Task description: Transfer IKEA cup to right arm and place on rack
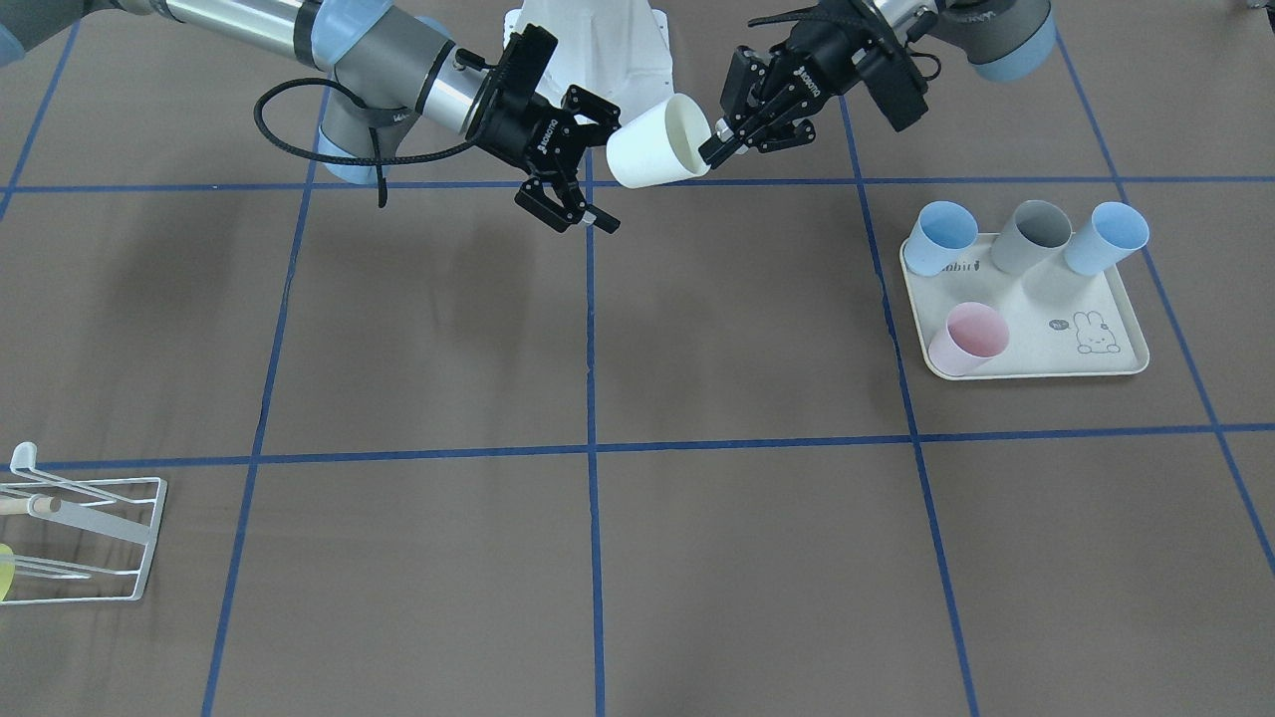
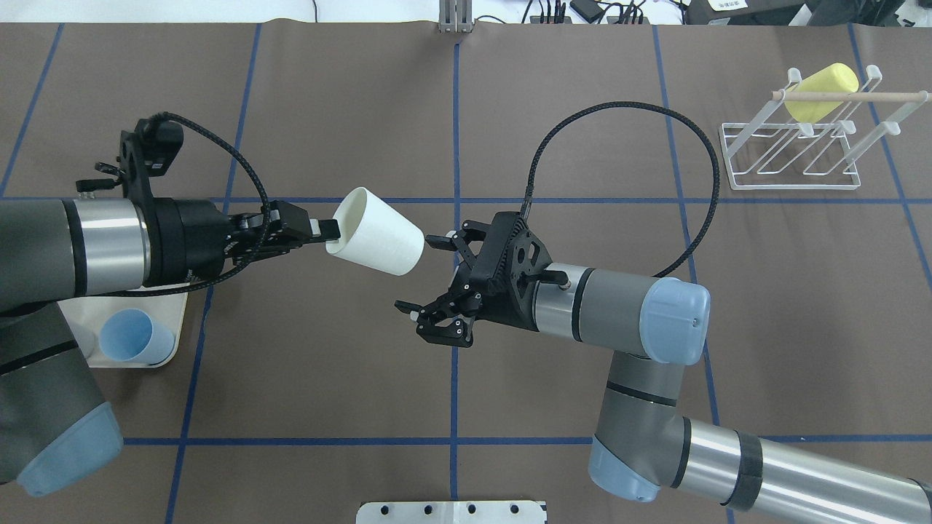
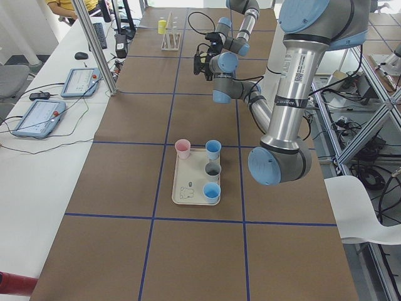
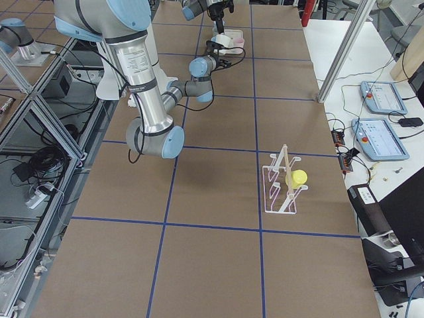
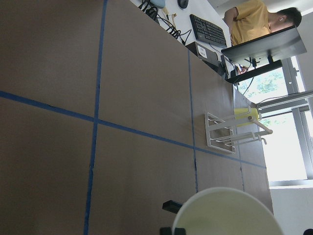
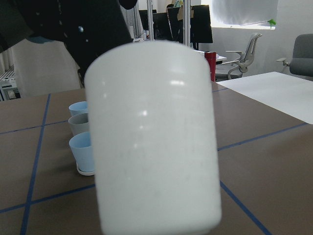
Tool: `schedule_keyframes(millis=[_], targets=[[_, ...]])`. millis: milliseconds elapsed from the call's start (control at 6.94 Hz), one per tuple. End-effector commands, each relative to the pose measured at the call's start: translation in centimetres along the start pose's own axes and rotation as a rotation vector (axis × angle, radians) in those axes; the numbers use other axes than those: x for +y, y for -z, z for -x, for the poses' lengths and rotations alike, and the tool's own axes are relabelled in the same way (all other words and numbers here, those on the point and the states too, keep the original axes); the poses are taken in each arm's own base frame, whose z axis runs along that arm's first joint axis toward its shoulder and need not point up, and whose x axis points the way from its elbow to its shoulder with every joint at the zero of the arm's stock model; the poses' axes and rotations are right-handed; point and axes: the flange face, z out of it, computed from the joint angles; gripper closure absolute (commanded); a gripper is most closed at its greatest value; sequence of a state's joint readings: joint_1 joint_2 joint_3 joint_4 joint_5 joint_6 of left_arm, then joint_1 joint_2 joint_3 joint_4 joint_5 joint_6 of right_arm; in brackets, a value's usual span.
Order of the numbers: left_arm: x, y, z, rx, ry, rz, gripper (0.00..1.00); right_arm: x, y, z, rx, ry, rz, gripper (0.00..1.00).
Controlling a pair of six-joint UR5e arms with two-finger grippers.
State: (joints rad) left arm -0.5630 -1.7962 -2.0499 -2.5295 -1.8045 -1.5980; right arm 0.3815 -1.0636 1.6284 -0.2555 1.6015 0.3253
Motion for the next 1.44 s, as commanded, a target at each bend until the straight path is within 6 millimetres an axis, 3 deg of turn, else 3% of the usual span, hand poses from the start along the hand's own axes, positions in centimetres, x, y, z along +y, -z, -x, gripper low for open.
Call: schedule_keyframes(millis=[0, 577, 1298], targets=[[1.0, -0.7, 0.3, -0.006, 0.001, 0.024, 1.0, -0.2, 0.0, 0.2, -0.005, 0.0, -0.007, 0.01], [0.8, -2.4, 0.8, -0.021, 0.0, 0.026, 1.0, -0.1, 0.0, 0.4, -0.01, -0.001, -0.007, 0.01], [0.6, -2.7, 1.0, -0.026, -0.001, 0.025, 1.0, -0.3, 0.1, 0.5, -0.011, -0.001, -0.01, 0.05]])
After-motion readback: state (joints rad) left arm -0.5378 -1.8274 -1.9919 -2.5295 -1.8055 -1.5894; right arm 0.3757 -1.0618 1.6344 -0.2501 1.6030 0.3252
